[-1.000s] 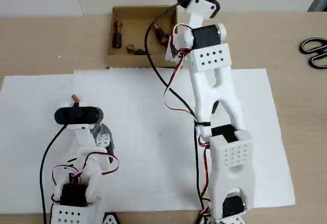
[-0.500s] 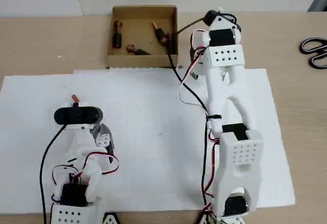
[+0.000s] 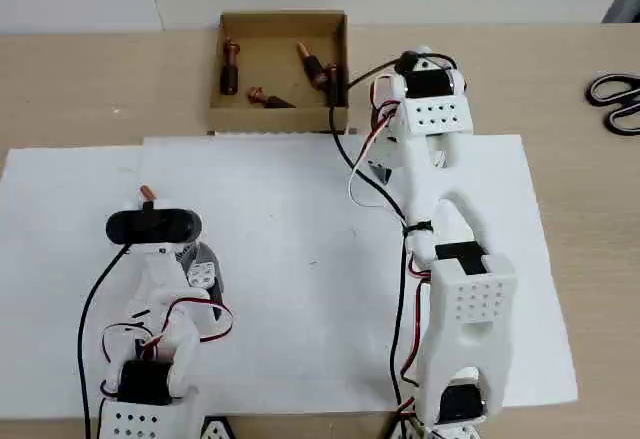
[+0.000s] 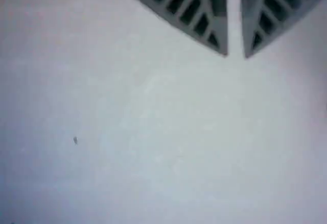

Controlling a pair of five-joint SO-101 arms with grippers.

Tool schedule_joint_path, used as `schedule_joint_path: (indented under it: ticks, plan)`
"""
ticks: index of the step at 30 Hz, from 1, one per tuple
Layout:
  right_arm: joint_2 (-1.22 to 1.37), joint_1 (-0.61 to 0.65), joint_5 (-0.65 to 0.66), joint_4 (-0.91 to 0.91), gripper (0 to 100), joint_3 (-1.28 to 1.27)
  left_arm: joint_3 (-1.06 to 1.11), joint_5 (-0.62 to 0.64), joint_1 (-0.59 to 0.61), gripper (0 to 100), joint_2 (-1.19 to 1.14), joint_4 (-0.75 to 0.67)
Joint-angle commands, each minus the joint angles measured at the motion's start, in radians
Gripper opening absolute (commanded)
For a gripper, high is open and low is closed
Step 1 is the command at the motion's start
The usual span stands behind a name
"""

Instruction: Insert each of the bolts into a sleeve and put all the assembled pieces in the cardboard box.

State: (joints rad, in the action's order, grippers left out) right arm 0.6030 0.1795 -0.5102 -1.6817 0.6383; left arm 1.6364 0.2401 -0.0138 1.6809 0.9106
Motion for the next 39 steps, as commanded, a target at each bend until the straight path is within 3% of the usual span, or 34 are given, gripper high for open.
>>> schedule_joint_path:
  ticks: [1,34,39]
  plan:
    - [-0.073,-0.013,-0.011,-0.013,28.1,-0.002,-0.018,0.006,0.000,1,0.000,-0.002]
    - [0.044,-0.018,-0.012,0.142,28.0,-0.129,-0.018,0.006,0.000,1,0.000,-0.002]
    - [0.045,-0.018,-0.012,0.182,16.7,-0.130,-0.018,0.006,0.000,1,0.000,-0.002]
